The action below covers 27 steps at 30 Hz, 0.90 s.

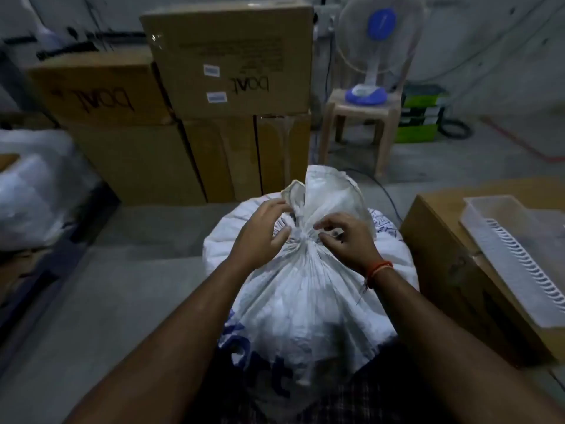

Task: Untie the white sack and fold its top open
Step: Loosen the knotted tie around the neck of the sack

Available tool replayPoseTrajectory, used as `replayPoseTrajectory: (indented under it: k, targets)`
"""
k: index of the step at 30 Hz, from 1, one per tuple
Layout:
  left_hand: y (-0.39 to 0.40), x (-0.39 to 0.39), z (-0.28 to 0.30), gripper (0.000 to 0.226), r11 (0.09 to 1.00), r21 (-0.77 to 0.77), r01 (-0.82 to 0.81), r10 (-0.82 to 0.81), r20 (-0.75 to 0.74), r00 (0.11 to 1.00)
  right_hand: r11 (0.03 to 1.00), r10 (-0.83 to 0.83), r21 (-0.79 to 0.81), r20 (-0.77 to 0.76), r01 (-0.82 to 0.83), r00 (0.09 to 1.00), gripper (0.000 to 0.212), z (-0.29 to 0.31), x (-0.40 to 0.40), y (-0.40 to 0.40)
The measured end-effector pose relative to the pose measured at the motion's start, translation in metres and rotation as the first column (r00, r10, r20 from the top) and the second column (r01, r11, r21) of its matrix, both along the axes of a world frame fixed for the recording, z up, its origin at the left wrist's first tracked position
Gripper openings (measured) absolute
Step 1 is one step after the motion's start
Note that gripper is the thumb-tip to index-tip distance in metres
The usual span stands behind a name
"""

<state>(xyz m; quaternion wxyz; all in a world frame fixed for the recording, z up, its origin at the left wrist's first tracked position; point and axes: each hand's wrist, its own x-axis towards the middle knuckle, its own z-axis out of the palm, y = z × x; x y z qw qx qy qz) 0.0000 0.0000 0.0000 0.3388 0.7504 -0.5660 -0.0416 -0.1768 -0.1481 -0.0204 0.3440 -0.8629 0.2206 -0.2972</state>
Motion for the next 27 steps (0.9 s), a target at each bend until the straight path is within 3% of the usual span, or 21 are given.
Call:
replayPoseTrajectory:
  k: [6,12,17,27]
  targets:
    - [-0.031,0.01,-0.046,0.023,0.989,-0.049,-0.137,0.127,-0.179,0.976,0.995,0.0,0.103,-0.013,0.001,1.0,0.024,-0.047,0.016,-0.012]
    - [-0.035,0.022,-0.084,0.022,0.976,-0.085,-0.201,0.166,-0.314,0.935,0.968,-0.019,0.25,-0.002,0.019,1.0,0.022,-0.081,0.028,-0.025]
    - [-0.043,0.04,-0.087,0.028,0.96,-0.091,-0.263,0.185,-0.499,0.846,0.971,0.064,0.23,-0.01,-0.06,0.998,0.02,-0.076,0.048,-0.047]
    - [-0.07,0.051,-0.098,0.017,0.976,-0.053,-0.213,0.146,-0.569,0.809,0.944,0.167,0.293,-0.035,-0.15,0.985,0.021,-0.081,0.06,-0.059]
